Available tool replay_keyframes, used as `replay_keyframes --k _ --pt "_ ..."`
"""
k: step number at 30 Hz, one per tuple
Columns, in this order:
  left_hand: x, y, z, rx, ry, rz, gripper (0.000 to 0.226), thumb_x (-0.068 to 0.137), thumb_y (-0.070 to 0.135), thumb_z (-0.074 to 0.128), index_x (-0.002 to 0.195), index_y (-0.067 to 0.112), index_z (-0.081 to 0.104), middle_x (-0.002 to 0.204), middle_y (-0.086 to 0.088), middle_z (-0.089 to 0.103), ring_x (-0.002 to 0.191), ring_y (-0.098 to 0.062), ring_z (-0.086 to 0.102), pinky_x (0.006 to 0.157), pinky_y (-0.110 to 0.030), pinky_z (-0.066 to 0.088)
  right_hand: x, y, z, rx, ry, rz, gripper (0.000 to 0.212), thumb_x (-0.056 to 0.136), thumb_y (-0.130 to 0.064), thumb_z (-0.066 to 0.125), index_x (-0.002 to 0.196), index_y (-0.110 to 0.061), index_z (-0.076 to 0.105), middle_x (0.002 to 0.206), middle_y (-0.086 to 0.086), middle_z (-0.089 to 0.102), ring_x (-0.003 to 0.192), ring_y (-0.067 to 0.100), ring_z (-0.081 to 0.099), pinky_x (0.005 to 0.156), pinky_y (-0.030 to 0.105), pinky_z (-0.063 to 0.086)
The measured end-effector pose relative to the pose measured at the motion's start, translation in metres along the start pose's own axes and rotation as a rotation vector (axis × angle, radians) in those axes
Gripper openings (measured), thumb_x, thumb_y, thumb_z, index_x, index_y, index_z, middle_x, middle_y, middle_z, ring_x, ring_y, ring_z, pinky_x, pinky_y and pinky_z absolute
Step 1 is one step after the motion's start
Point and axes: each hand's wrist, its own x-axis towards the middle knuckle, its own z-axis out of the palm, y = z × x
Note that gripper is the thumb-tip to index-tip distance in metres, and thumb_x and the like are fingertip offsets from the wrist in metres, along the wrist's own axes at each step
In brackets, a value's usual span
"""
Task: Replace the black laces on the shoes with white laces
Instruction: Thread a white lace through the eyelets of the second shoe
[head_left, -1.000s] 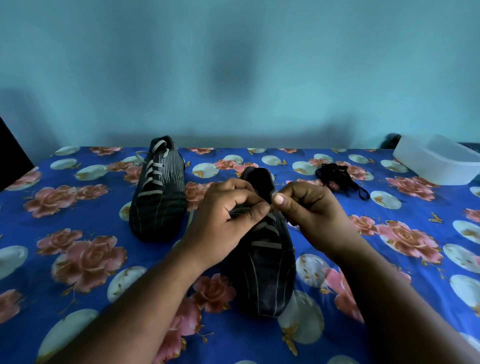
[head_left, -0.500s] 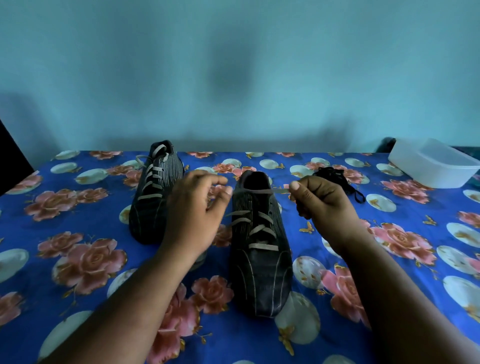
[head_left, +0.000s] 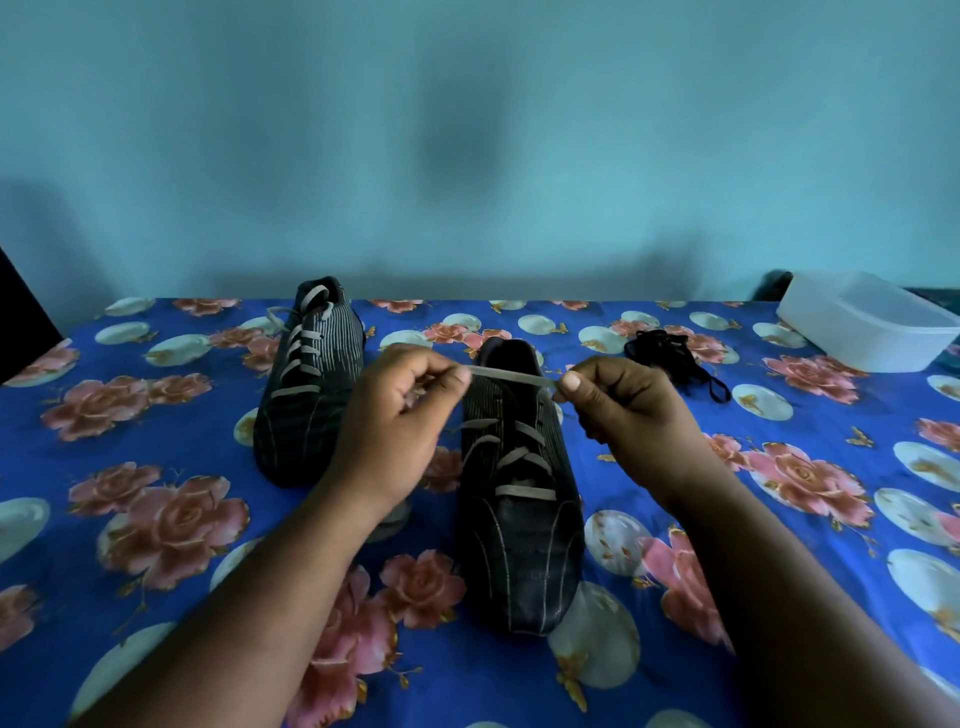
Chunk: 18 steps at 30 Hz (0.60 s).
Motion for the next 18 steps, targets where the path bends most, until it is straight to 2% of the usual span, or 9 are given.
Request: replay_keyframes --k 2,4,6,7,9,10,12,15,18 --pt "0.000 -0.001 -0.004 0.008 0.052 -0.055 0.020 0.090 0.031 0.065 0.084 0.013 0.070 0.078 0.004 0.066 0.071 -0.008 0.061 0.066 -0.024 0.049 0.001 0.002 -0.004 0.012 0.049 0.026 0.032 0.090 -0.050 0.064 0.081 -0.020 0.071 0.068 0.030 0.044 0.059 0.031 0.040 0.058 0.042 0.038" --pt "-0.001 -0.005 -0.005 0.114 0.073 -0.059 0.019 0.090 0.035 0.064 0.080 0.019 0.069 0.073 0.012 0.063 0.064 -0.005 0.057 0.061 -0.026 0.047 0.002 0.004 -0.006 -0.001 0.077 0.036 0.032 0.088 -0.049 0.064 0.081 -0.018 0.072 0.068 0.030 0.046 0.060 0.028 0.042 0.059 0.043 0.041" --pt "-0.003 -0.008 -0.004 0.257 0.077 -0.013 0.027 0.090 0.050 0.060 0.091 0.024 0.071 0.085 0.016 0.066 0.075 -0.008 0.063 0.070 -0.037 0.054 0.002 0.005 -0.005 -0.025 0.065 0.018 0.037 0.088 -0.047 0.064 0.082 -0.012 0.070 0.065 0.024 0.047 0.059 0.024 0.043 0.058 0.042 0.042" --pt "-0.005 -0.007 -0.002 0.327 0.052 0.034 0.033 0.091 0.056 0.058 0.105 0.028 0.070 0.097 0.018 0.067 0.086 -0.011 0.066 0.078 -0.044 0.056 0.002 0.005 -0.003 -0.028 0.044 0.002 0.037 0.089 -0.045 0.064 0.082 -0.010 0.069 0.061 0.017 0.047 0.059 0.022 0.043 0.059 0.039 0.042" --pt "-0.010 -0.003 0.002 0.420 -0.044 0.138 0.048 0.093 0.059 0.055 0.133 0.034 0.059 0.123 0.013 0.064 0.107 -0.014 0.064 0.093 -0.052 0.051 0.000 0.004 0.004 -0.006 -0.018 -0.025 0.033 0.091 -0.037 0.064 0.078 -0.007 0.066 0.057 -0.004 0.046 0.057 0.009 0.042 0.057 0.027 0.040" --pt "-0.012 0.000 0.004 0.455 -0.094 0.192 0.050 0.094 0.057 0.056 0.139 0.035 0.055 0.129 0.012 0.063 0.112 -0.015 0.062 0.098 -0.054 0.046 -0.001 0.004 0.007 0.017 -0.054 -0.036 0.029 0.091 -0.033 0.064 0.077 -0.007 0.065 0.057 -0.009 0.047 0.056 0.005 0.041 0.057 0.021 0.038" --pt "-0.014 0.006 0.011 0.496 -0.158 0.272 0.039 0.095 0.051 0.058 0.128 0.032 0.065 0.121 0.014 0.067 0.108 -0.014 0.061 0.097 -0.054 0.042 -0.003 0.005 0.012 0.033 -0.113 -0.058 0.022 0.091 -0.027 0.064 0.076 -0.010 0.065 0.058 -0.012 0.051 0.056 0.002 0.043 0.056 0.015 0.037" --pt "-0.014 0.007 0.015 0.459 -0.135 0.304 0.016 0.093 0.041 0.066 0.089 0.028 0.075 0.089 0.016 0.070 0.088 -0.011 0.062 0.088 -0.052 0.044 -0.003 0.006 0.013 0.054 -0.122 -0.054 0.019 0.090 -0.026 0.065 0.078 -0.011 0.067 0.060 -0.015 0.057 0.057 0.001 0.048 0.057 0.013 0.040" --pt "-0.012 0.004 0.013 0.409 -0.107 0.257 0.018 0.093 0.042 0.066 0.083 0.028 0.072 0.081 0.016 0.068 0.084 -0.011 0.061 0.085 -0.052 0.045 -0.002 0.006 0.011 0.081 -0.105 -0.032 0.019 0.087 -0.026 0.067 0.078 -0.010 0.067 0.060 -0.012 0.059 0.057 0.003 0.050 0.058 0.015 0.041"
